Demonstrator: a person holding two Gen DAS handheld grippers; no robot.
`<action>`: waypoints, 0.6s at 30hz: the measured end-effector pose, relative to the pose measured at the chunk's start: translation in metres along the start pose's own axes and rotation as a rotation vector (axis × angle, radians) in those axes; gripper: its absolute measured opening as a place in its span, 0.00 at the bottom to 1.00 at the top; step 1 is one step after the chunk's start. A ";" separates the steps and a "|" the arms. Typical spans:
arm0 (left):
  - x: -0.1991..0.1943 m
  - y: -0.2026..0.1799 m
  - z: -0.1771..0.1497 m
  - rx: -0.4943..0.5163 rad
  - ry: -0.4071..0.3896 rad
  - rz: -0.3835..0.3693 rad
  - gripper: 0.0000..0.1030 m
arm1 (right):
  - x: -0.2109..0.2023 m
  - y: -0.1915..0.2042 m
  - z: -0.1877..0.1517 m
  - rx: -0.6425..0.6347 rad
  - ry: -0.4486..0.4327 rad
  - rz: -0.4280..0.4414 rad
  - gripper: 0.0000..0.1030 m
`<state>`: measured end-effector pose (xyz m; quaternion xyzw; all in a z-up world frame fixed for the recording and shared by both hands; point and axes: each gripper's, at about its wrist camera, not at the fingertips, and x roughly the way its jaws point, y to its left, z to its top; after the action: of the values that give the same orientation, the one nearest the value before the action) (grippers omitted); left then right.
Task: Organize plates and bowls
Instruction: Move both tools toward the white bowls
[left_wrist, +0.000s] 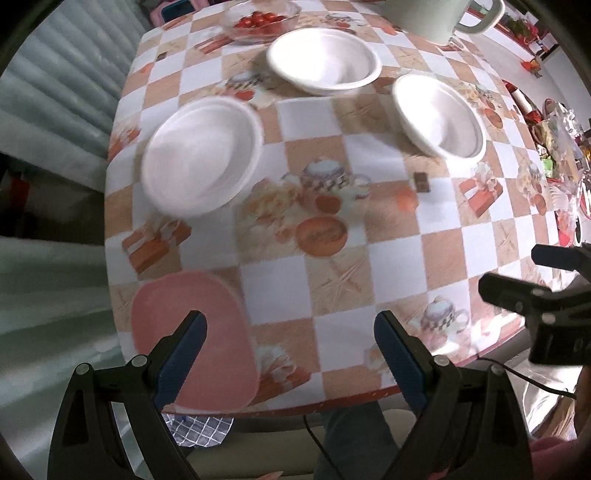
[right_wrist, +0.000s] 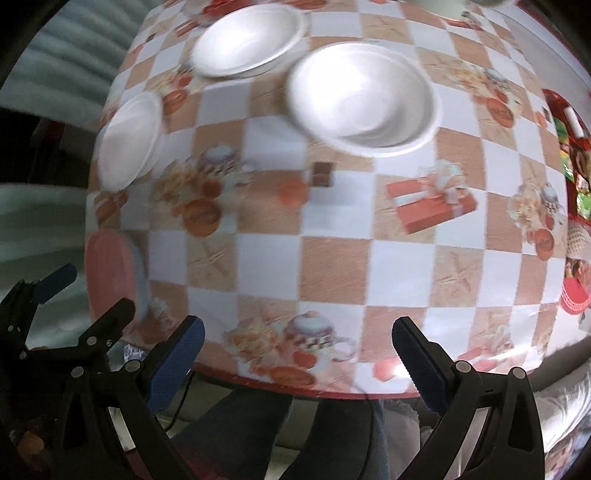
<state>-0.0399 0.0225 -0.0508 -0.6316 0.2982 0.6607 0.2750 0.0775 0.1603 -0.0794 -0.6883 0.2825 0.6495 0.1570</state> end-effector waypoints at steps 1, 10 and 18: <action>-0.001 -0.005 0.004 0.005 -0.004 -0.002 0.91 | -0.001 -0.009 0.004 0.013 -0.004 -0.009 0.99; 0.006 -0.053 0.057 0.005 -0.024 0.003 0.91 | -0.011 -0.067 0.041 0.085 -0.045 -0.040 0.99; 0.021 -0.067 0.092 -0.105 -0.013 -0.039 0.91 | -0.013 -0.095 0.074 0.089 -0.073 -0.072 0.99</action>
<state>-0.0530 0.1358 -0.0724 -0.6467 0.2489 0.6739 0.2563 0.0742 0.2813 -0.0886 -0.6661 0.2802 0.6550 0.2208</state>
